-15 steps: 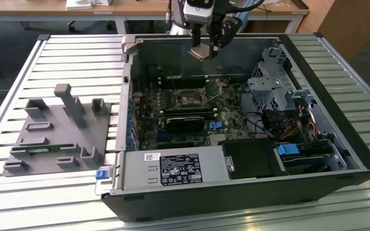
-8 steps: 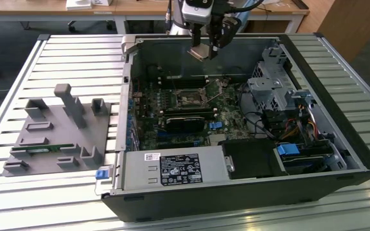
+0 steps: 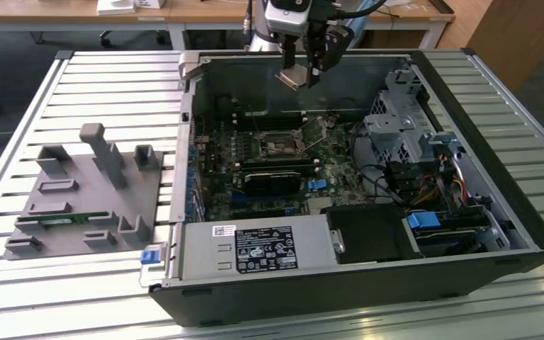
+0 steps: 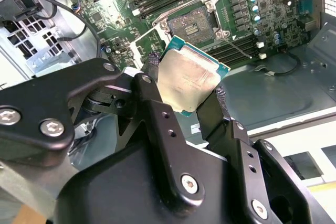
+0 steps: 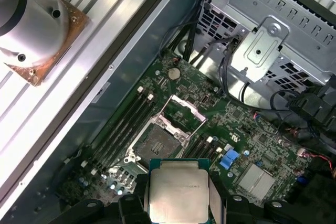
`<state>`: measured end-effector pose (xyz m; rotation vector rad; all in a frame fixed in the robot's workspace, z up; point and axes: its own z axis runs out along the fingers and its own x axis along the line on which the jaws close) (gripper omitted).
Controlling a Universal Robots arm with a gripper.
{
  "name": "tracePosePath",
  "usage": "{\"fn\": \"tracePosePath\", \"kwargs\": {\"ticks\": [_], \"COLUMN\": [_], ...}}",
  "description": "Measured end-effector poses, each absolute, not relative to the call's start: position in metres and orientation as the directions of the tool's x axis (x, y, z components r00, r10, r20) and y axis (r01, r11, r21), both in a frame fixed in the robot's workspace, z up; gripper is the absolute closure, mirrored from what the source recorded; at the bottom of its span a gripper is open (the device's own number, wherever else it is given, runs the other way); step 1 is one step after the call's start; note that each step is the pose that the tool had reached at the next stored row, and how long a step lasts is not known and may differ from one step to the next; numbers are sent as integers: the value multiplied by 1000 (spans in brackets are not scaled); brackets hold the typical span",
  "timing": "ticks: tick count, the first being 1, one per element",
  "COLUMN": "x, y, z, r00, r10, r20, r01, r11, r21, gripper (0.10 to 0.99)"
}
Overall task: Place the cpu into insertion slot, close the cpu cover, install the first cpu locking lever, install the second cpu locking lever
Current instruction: 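Place the cpu into insertion slot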
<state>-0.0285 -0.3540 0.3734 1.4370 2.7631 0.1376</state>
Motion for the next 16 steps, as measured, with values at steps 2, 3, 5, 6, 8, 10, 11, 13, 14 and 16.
{"fn": "tracePosePath", "kwargs": {"ticks": [2, 3, 5, 6, 8, 10, 11, 13, 14, 16], "x": [-29, -29, -29, -29, -29, -29, -29, -29, -29, -30], "y": [-354, -354, -354, -354, -354, -354, -354, -354, -354, -354], "z": [373, 373, 373, 373, 373, 373, 373, 373, 373, 373], "r00": [-570, -568, -564, -562, -557, -553, -550, -546, -543, -539], "r10": [821, 823, 826, 827, 830, 833, 835, 838, 840, 842], "r20": [19, 19, 19, 19, 19, 19, 19, 19, 19, 19], "r01": [819, 820, 824, 825, 828, 831, 833, 836, 837, 840], "r11": [567, 565, 560, 558, 554, 549, 547, 542, 539, 535], "r21": [89, 89, 89, 89, 89, 89, 89, 89, 89, 89], "gripper": [545, 545, 545, 545, 545, 545, 545, 545, 545, 545]}}
